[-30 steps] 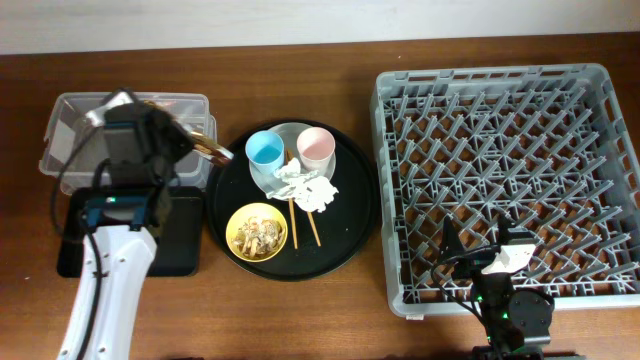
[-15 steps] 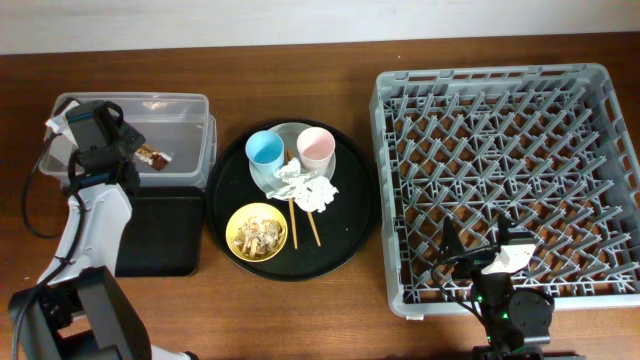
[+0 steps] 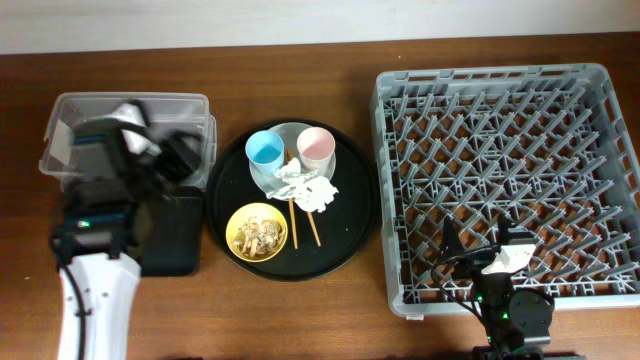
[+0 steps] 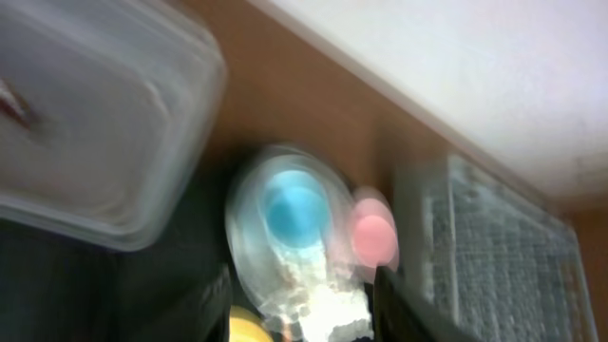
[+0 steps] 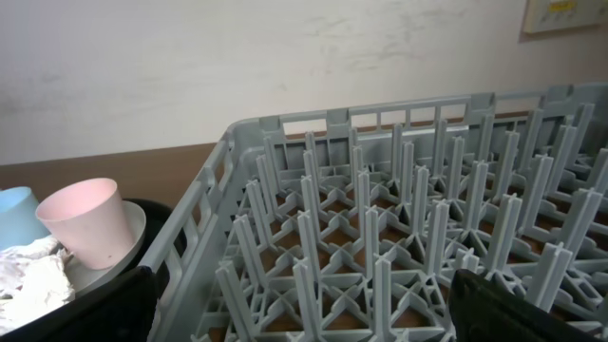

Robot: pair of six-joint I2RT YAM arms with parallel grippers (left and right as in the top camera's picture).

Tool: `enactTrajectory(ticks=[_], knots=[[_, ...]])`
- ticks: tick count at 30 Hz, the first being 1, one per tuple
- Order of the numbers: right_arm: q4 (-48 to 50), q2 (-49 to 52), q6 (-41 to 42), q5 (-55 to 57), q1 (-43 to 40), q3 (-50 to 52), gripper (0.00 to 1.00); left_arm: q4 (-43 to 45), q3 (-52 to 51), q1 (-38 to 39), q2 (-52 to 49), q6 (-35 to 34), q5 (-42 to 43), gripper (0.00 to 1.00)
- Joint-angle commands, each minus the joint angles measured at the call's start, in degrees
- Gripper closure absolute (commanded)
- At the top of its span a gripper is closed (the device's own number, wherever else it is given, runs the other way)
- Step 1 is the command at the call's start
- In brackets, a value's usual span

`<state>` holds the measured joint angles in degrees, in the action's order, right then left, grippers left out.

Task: Sort waste into correct bins and load items into the dishwasher rack
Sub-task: 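Reach the left gripper to the crumpled tissue and grasp it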

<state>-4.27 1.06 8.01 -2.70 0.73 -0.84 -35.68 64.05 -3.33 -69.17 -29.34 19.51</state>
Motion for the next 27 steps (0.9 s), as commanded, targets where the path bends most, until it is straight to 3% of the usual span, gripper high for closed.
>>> enactTrajectory(ticks=[1, 3, 6, 9, 16, 27], knots=[[-0.2, -0.2, 0.5, -0.5, 0.0, 0.4, 0.02, -6.6, -0.2, 13.4, -1.1, 5.3, -1.6, 0.41], [-0.2, -0.2, 0.5, -0.5, 0.0, 0.4, 0.02, -6.4, -0.2, 22.8, -3.2, 7.0, -11.8, 0.27], [-0.2, -0.2, 0.5, -0.5, 0.0, 0.4, 0.02, -4.3, -0.2, 32.8, -7.0, 7.7, -26.6, 0.21], [-0.2, -0.2, 0.5, -0.5, 0.0, 0.4, 0.01, 0.1, -0.2, 38.0, -12.6, 14.8, -33.9, 0.01], [-0.2, -0.2, 0.5, -0.5, 0.0, 0.4, 0.02, 7.4, -0.2, 38.5, -25.9, 20.5, -34.4, 0.01], [-0.2, -0.2, 0.5, -0.5, 0.0, 0.4, 0.02, 11.5, -0.2, 38.5, -32.3, 20.4, -33.9, 0.01]])
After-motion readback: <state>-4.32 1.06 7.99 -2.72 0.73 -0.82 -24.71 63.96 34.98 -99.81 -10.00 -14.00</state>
